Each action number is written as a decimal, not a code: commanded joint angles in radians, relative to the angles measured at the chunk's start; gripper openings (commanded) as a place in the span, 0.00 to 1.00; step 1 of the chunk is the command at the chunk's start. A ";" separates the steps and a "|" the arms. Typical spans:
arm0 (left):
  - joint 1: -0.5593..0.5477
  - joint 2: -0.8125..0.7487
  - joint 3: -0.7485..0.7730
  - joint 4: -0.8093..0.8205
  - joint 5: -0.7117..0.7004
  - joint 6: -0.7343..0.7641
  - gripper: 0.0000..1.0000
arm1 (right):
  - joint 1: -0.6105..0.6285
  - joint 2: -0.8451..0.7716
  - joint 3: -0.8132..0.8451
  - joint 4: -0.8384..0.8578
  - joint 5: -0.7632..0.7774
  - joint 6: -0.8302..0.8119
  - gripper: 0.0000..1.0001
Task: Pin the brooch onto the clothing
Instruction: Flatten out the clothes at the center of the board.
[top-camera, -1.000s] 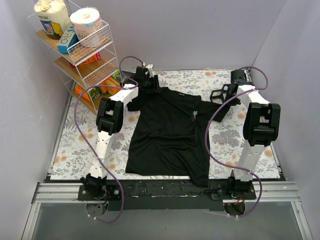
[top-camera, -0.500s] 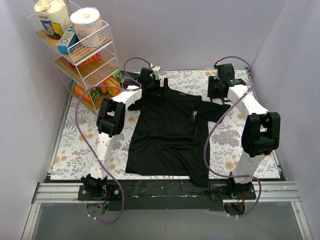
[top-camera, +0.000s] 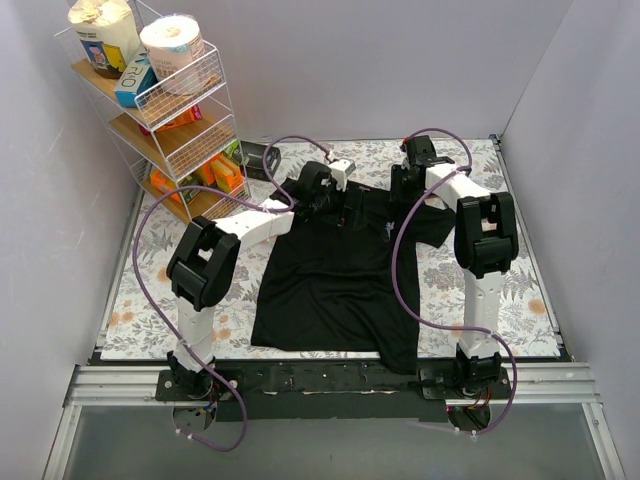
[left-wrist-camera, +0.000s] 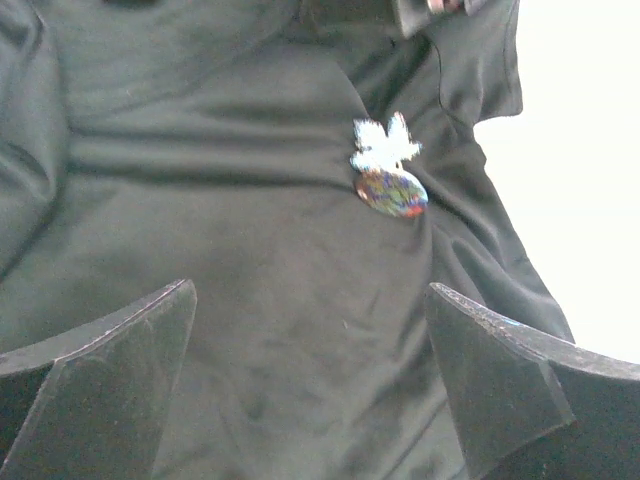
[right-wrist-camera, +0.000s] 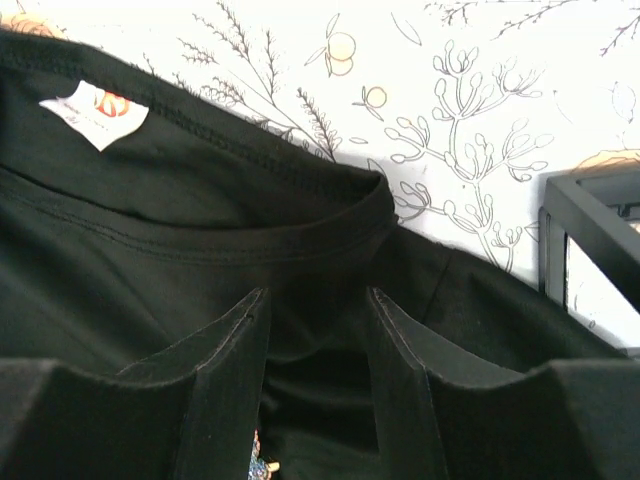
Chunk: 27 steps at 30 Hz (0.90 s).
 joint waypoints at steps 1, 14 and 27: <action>-0.008 -0.089 -0.084 -0.001 -0.147 0.018 0.98 | -0.004 0.031 0.091 -0.024 0.009 0.024 0.50; 0.222 0.047 0.035 0.010 -0.146 -0.058 0.98 | -0.004 0.100 0.108 -0.003 0.055 0.062 0.37; 0.356 0.182 -0.004 0.070 -0.158 -0.164 0.98 | -0.037 0.276 0.341 0.011 -0.036 0.183 0.01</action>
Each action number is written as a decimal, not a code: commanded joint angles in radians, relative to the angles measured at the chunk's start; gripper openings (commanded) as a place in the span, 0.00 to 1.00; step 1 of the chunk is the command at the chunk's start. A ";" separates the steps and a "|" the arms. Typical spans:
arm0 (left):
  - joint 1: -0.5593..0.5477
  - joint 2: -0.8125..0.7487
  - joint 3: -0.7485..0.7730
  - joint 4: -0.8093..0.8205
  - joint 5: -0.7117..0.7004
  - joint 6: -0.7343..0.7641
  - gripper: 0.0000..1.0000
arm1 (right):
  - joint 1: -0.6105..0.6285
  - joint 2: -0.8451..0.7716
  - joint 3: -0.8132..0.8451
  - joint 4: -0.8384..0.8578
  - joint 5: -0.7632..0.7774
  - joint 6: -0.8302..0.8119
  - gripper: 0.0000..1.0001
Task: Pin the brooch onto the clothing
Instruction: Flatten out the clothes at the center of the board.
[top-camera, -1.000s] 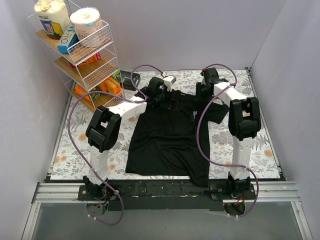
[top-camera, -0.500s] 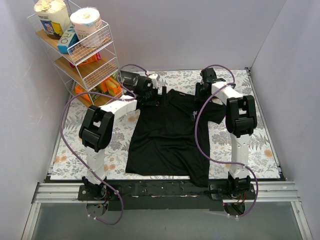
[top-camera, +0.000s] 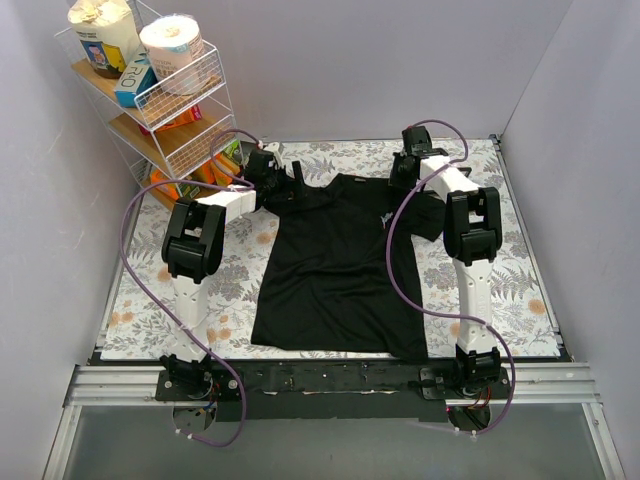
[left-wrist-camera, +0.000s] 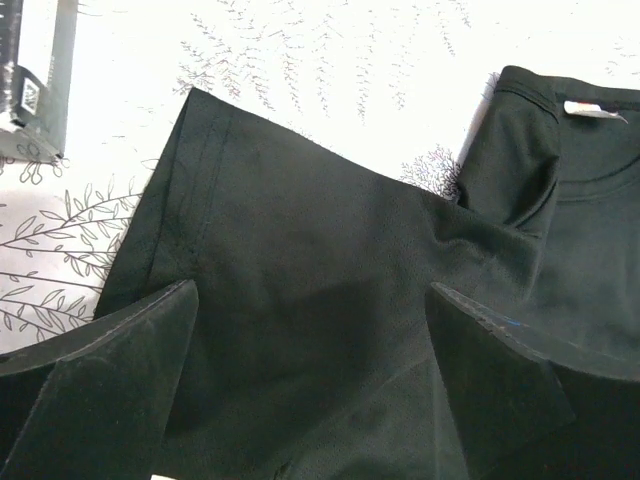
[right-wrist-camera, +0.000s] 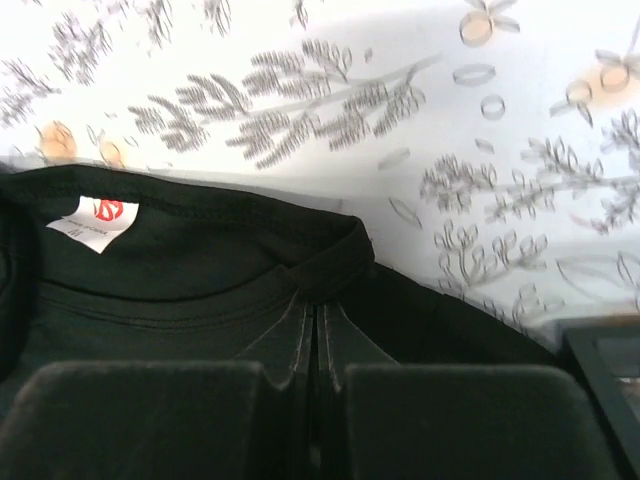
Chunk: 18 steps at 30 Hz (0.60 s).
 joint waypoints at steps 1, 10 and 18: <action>0.040 -0.008 -0.072 0.001 -0.026 -0.060 0.98 | -0.035 0.099 0.099 0.019 -0.085 0.076 0.01; 0.083 -0.054 -0.127 -0.014 -0.195 -0.058 0.98 | -0.070 0.136 0.144 0.059 -0.110 0.127 0.01; 0.102 -0.060 -0.111 -0.043 -0.226 -0.035 0.98 | -0.081 0.090 0.148 0.100 -0.171 0.054 0.22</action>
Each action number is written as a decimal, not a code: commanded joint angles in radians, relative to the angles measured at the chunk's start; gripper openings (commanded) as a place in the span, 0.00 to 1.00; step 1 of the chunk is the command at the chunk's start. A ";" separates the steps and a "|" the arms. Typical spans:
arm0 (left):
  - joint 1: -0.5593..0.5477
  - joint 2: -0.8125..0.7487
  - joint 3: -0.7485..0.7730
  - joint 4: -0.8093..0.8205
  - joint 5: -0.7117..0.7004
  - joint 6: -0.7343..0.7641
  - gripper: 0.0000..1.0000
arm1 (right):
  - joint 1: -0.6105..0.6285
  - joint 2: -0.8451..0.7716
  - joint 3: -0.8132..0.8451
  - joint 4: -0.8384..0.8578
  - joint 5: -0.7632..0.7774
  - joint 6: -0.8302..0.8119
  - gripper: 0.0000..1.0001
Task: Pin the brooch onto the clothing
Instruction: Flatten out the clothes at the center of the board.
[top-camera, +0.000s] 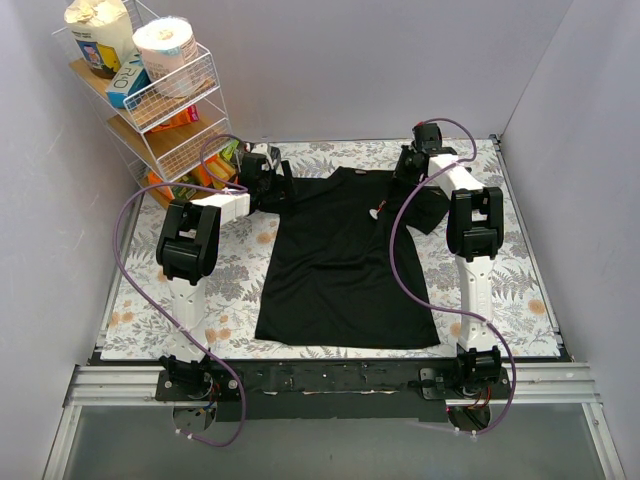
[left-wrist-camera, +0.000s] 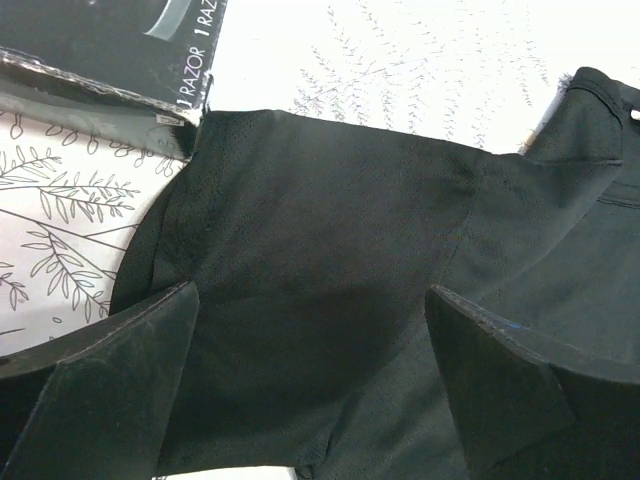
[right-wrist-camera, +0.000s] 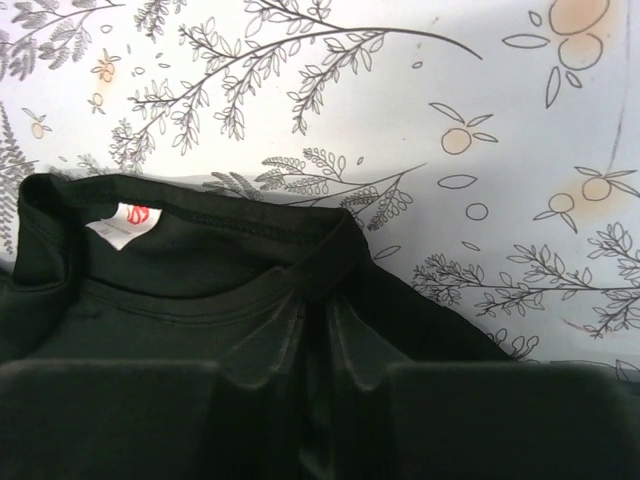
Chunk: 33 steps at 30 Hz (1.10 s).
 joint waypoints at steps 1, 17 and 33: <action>0.065 -0.025 -0.018 -0.128 -0.077 0.003 0.98 | -0.016 -0.021 0.023 0.047 -0.081 -0.094 0.29; -0.011 -0.062 0.143 -0.171 0.031 0.092 0.98 | -0.016 -0.571 -0.545 0.045 -0.063 -0.242 0.59; -0.143 0.013 0.253 -0.128 0.169 0.155 0.98 | -0.013 -0.599 -0.746 0.051 0.006 -0.217 0.59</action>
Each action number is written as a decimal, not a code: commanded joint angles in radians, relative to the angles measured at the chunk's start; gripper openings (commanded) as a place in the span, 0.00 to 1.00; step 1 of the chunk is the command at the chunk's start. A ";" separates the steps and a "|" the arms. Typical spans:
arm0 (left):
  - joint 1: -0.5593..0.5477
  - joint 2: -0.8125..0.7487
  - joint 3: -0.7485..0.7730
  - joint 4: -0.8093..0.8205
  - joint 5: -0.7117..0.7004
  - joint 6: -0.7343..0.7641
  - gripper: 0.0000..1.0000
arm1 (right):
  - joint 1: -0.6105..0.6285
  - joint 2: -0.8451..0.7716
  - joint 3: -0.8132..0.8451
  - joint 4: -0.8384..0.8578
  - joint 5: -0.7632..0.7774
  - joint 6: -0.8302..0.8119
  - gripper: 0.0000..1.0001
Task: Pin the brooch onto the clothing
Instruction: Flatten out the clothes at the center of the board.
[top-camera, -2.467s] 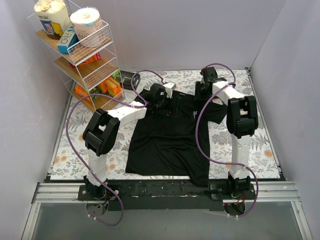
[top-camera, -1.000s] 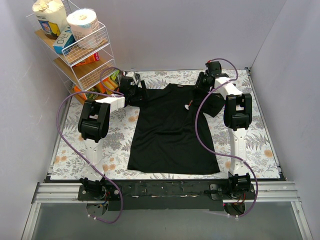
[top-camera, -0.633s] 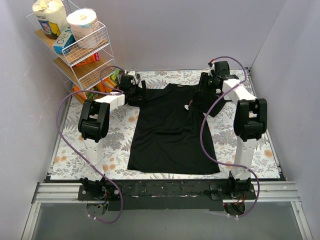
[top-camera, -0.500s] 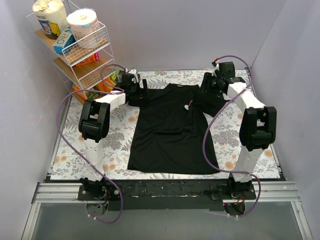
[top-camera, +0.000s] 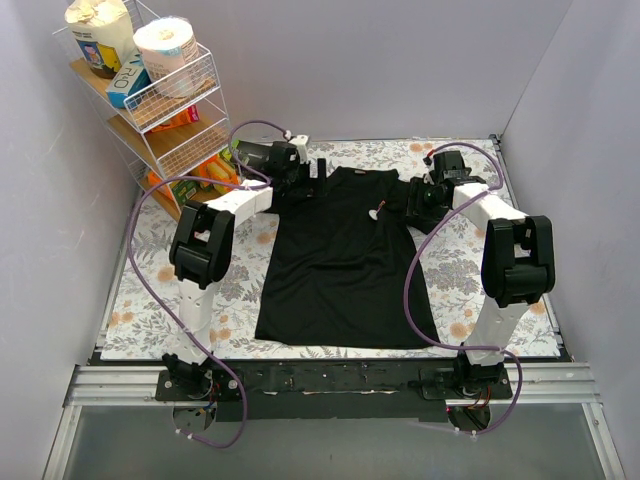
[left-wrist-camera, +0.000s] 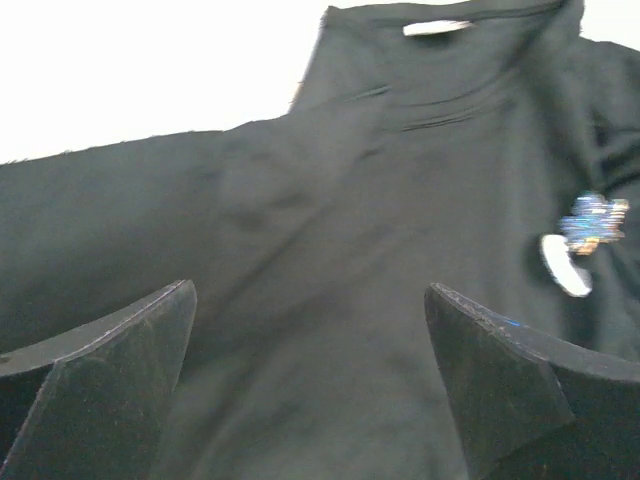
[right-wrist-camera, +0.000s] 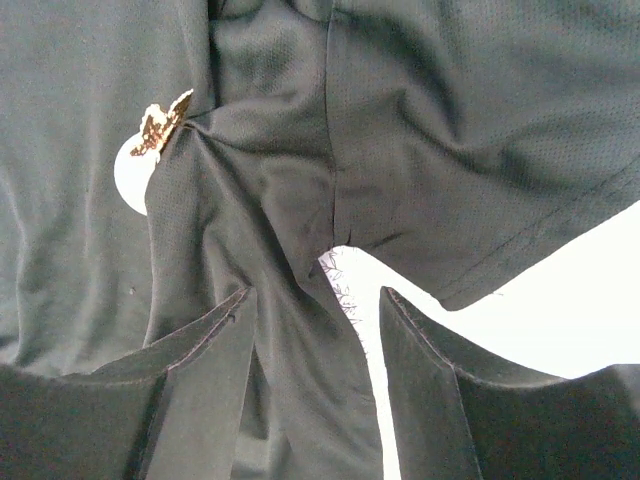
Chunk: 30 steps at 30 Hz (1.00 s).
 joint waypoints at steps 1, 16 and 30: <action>-0.013 0.031 0.109 0.038 0.069 0.017 0.98 | -0.002 0.022 0.004 0.042 0.005 0.007 0.59; 0.053 0.149 0.111 0.087 0.217 -0.099 0.98 | 0.012 0.123 0.036 0.000 0.074 0.059 0.30; 0.156 0.155 0.060 0.083 0.157 -0.128 0.98 | -0.034 0.079 -0.041 -0.058 0.213 0.088 0.01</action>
